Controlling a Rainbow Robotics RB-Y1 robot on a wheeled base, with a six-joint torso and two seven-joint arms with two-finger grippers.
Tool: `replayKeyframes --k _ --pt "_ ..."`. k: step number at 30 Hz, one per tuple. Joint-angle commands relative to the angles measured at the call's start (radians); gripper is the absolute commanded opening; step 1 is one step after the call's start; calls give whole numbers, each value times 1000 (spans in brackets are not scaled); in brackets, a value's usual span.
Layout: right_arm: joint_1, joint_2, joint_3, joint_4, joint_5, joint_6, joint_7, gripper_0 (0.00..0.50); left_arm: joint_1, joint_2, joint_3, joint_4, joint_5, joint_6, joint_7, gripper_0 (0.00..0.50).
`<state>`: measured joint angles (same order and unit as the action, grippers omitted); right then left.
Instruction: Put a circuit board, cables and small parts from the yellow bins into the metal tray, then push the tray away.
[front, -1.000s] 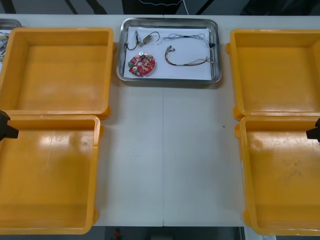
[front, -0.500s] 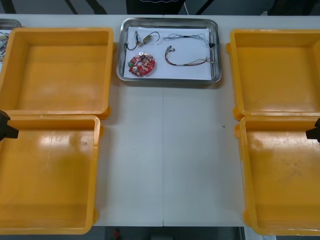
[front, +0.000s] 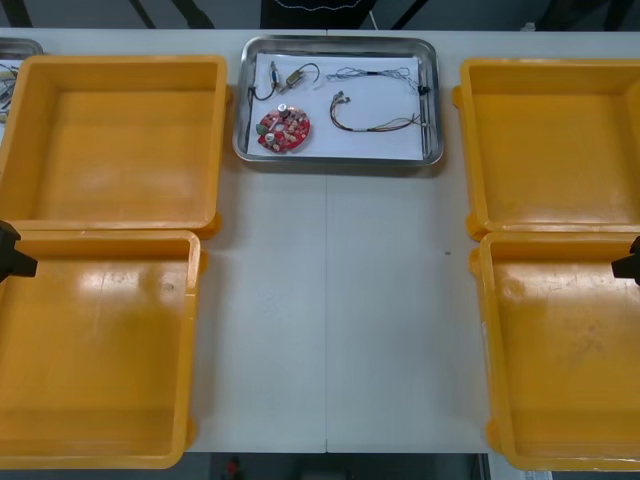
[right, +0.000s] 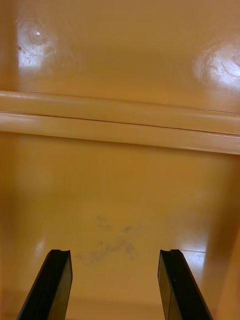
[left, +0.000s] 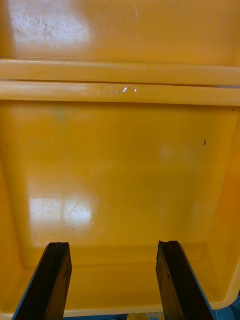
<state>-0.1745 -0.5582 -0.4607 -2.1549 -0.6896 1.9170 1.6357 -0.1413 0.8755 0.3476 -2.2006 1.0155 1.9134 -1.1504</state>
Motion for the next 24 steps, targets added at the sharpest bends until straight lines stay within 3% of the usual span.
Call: replayKeyframes --k 1,24 --pt "10 -37 7 -10 -5 3 -42 500 15 46 24 -28 8 6 -95 500" --pt "10 -37 7 -10 -5 3 -42 500 15 46 24 -28 8 6 -95 500"
